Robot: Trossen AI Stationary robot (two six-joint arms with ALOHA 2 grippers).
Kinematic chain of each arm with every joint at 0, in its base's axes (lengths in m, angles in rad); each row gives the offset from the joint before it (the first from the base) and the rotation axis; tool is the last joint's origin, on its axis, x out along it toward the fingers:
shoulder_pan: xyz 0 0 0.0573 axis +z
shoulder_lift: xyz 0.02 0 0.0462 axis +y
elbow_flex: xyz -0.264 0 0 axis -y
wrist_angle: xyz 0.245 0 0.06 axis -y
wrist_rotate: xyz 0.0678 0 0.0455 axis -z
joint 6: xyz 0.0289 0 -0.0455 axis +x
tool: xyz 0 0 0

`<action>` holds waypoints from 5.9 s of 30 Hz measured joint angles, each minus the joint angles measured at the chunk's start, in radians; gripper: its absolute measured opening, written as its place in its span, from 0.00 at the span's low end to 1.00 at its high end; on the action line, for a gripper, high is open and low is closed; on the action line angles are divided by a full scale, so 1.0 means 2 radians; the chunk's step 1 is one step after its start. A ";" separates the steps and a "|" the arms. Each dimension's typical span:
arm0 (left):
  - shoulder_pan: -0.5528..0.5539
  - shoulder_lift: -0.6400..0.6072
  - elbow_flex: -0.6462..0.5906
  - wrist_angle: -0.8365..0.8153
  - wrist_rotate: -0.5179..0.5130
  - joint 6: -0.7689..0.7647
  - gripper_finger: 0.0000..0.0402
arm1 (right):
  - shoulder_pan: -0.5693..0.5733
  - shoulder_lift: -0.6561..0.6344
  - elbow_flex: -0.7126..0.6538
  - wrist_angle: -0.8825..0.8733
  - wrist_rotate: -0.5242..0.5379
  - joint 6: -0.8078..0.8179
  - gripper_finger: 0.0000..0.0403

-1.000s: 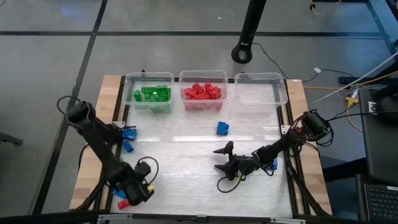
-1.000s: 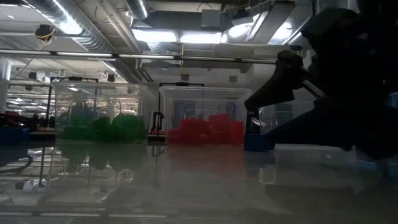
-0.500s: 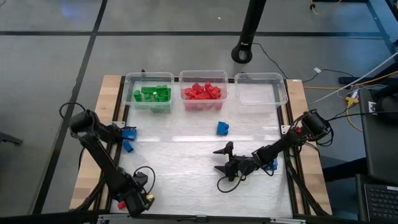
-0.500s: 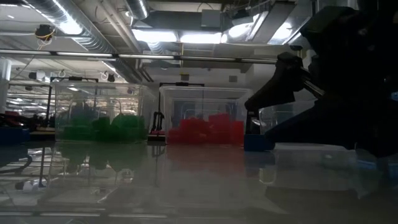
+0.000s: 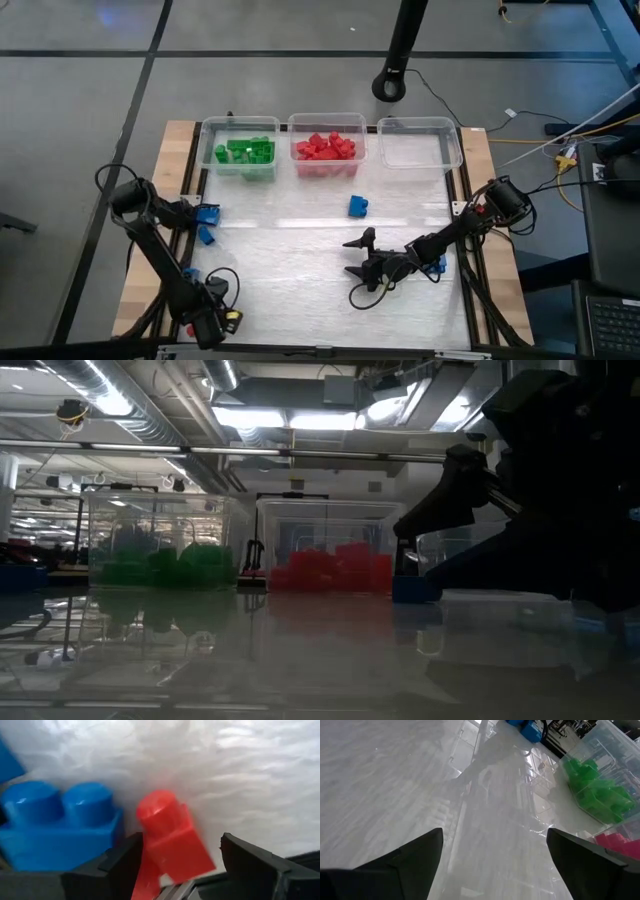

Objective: Sort blocks
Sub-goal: Put the red game piece into the middle transparent bin

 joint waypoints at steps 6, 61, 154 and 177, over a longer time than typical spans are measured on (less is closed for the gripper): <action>0.000 0.000 -0.014 0.009 -0.009 -0.001 0.63 | 0.000 0.000 0.000 0.000 0.000 0.000 0.88; 0.474 -0.171 0.009 0.131 -0.192 0.887 0.32 | 0.000 0.005 0.000 -0.007 -0.071 0.021 0.88; -0.105 -0.010 0.039 -0.027 -0.047 0.131 0.59 | 0.021 0.007 0.000 0.023 -0.104 0.034 0.88; -0.107 0.047 0.023 -0.009 -0.037 0.206 0.56 | 0.021 0.007 0.000 0.023 -0.103 0.034 0.88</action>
